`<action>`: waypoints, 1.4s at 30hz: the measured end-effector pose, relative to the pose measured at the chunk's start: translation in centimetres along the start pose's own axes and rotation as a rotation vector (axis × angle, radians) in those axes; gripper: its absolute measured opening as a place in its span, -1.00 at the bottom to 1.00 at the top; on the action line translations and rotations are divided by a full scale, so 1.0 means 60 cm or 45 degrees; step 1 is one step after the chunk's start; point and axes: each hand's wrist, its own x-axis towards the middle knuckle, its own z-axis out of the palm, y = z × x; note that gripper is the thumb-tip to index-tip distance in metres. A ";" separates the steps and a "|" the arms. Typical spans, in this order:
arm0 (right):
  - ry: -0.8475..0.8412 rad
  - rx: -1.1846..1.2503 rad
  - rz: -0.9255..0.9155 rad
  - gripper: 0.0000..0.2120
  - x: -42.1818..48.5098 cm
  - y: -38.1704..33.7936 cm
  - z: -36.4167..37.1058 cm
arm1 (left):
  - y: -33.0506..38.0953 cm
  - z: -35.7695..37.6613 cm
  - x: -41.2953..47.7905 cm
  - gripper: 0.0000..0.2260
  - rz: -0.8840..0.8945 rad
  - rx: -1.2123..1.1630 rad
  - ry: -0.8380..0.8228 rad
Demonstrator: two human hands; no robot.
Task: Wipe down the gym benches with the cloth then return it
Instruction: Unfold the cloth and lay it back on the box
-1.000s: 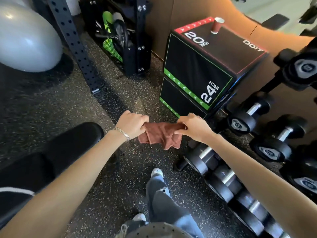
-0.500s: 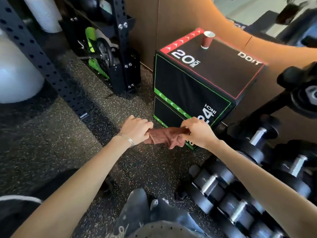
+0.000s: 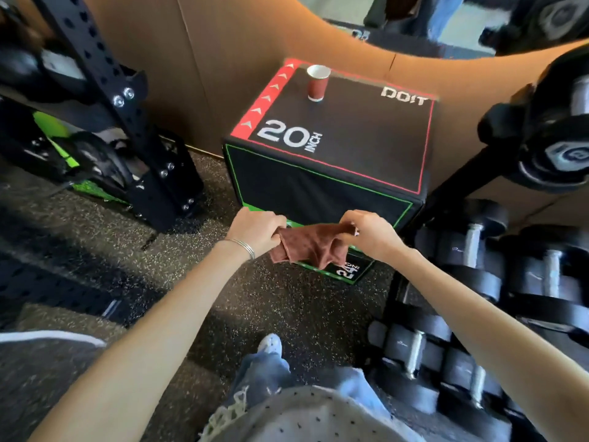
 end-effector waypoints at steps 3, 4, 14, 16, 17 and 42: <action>0.047 0.056 0.111 -0.83 0.040 0.000 -0.008 | -0.037 -0.023 0.068 -0.79 0.072 0.061 -0.007; 0.061 0.075 0.136 -0.83 0.051 0.001 -0.011 | -0.046 -0.031 0.087 -0.79 0.102 0.073 -0.001; 0.098 0.168 0.313 -0.78 0.174 0.087 -0.051 | -0.069 -0.047 0.286 -0.78 0.271 0.056 -0.117; 0.103 0.170 0.326 -0.76 0.208 0.116 -0.064 | -0.068 -0.052 0.334 -0.77 0.272 0.041 -0.129; 0.095 0.178 0.327 -0.76 0.227 0.130 -0.071 | -0.070 -0.055 0.359 -0.77 0.271 0.029 -0.123; -0.003 0.069 0.657 -0.83 0.507 0.305 -0.135 | -0.105 -0.021 0.761 -0.81 0.585 0.112 -0.095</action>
